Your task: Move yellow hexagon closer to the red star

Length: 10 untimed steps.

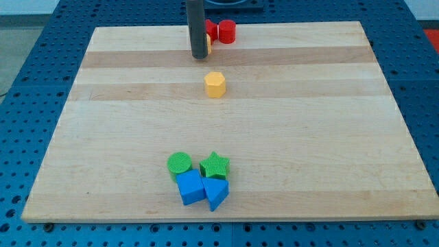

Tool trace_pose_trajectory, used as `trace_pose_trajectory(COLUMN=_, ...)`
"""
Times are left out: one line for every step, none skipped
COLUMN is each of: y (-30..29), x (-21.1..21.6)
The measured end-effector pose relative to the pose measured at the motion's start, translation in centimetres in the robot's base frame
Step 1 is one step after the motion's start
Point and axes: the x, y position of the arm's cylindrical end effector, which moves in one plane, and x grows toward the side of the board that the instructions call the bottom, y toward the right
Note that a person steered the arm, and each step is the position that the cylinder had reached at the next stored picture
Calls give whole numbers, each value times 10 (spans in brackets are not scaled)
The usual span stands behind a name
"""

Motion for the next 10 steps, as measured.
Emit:
trace_pose_trajectory(y=-2, x=15)
trace_pose_trajectory(y=-25, x=73)
trace_pose_trajectory(y=-21, x=124)
trace_pose_trajectory(y=28, x=140)
trace_pose_trajectory(y=70, x=119)
trace_pose_trajectory(y=75, x=72)
trace_pose_trajectory(y=75, x=92)
trace_pose_trajectory(y=67, x=152)
trace_pose_trajectory(y=35, x=154)
trace_pose_trajectory(y=32, x=105)
